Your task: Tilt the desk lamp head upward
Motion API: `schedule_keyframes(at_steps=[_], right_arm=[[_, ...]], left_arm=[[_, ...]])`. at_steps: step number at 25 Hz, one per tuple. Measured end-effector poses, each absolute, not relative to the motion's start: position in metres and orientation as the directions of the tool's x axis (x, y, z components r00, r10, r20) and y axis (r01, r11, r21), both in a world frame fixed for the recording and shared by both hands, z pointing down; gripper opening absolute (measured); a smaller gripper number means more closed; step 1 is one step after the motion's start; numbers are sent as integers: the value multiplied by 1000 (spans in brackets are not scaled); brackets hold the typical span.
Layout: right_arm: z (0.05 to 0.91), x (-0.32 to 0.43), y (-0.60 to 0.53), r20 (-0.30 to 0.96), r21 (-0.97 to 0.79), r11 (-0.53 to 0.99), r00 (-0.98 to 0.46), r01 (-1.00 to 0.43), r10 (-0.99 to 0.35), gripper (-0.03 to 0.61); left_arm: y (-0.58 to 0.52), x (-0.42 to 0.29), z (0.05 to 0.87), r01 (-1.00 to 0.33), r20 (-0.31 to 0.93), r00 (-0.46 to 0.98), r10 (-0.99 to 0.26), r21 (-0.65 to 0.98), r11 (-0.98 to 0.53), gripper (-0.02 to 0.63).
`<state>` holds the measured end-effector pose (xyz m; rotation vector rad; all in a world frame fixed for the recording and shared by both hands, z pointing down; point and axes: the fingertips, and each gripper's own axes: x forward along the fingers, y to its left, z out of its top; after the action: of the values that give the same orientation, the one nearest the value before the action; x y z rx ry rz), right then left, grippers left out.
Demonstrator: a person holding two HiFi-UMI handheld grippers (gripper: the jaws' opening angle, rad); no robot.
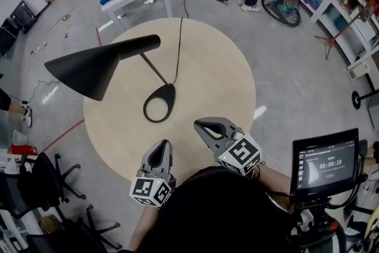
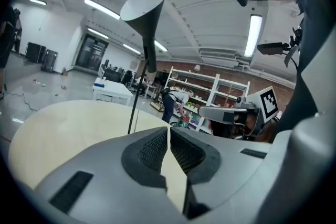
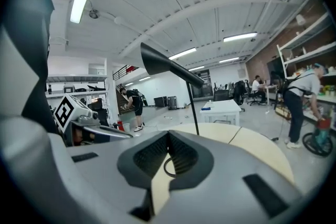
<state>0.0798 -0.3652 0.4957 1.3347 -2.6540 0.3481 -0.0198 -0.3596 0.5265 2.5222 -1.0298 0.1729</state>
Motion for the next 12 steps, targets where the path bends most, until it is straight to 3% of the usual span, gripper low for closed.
schedule_keyframes(at_steps=[12], right_arm=[[508,84,-357,257,-126,560,-572,-819,-779,5]], left_arm=[[-363,-3,542,-673,319,740,-592,335,-660,5]])
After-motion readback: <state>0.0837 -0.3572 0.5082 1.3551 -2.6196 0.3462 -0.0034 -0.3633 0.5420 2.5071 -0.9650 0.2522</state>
